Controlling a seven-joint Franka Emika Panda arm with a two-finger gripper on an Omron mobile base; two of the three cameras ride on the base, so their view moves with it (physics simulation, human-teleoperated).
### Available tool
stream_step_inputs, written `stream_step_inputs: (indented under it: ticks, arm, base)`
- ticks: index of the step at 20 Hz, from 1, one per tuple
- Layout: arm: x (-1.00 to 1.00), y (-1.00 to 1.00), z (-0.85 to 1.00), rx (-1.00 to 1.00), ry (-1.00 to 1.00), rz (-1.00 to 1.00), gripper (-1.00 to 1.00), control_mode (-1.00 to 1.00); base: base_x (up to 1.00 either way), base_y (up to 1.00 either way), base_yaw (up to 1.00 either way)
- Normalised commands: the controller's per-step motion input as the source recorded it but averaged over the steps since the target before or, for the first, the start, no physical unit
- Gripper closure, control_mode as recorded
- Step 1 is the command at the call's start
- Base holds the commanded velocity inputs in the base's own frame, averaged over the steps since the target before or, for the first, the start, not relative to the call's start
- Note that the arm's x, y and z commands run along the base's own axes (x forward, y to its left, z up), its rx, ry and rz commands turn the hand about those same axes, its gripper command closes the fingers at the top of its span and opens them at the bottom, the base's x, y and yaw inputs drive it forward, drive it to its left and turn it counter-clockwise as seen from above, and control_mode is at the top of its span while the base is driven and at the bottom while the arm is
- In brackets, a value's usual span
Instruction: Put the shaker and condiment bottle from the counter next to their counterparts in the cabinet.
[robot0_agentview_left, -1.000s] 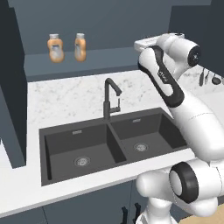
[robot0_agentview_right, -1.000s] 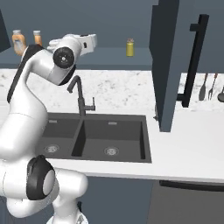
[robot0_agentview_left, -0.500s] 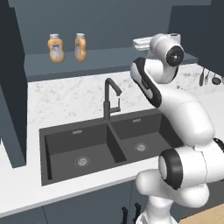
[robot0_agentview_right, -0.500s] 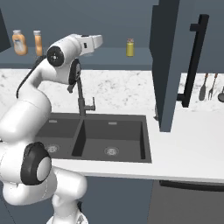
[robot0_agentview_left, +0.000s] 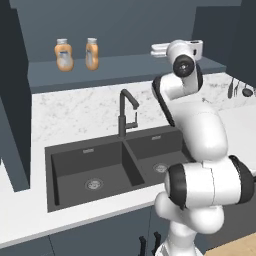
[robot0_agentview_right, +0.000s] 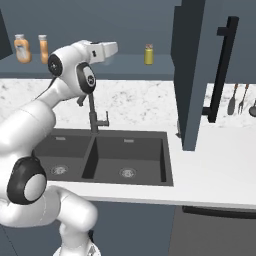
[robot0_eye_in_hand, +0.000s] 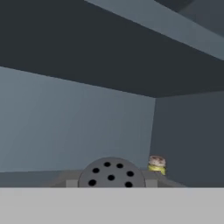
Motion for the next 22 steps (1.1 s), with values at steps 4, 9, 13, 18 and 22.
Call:
stream_step_inputs:
  ticks: [4,9,13,18,22]
  arm:
    - [0.0,-0.09,0.03,0.0,0.03,-0.06,1.0,-1.0]
    - [0.0,-0.04,0.0,0.0,0.0,0.0,1.0,-1.0]
    - [0.16,-0.23,0.0,0.07,0.03,0.0,1.0,-1.0]
    - [0.3,-0.32,0.07,0.12,0.08,0.0,1.0,-1.0]
    - [0.3,-0.28,0.22,0.16,0.14,0.0,1.0,-1.0]
  base:
    - [0.0,0.0,0.0]
    - [0.0,0.0,0.0]
    - [0.0,0.0,0.0]
    - [0.0,0.0,0.0]
    - [0.0,0.0,0.0]
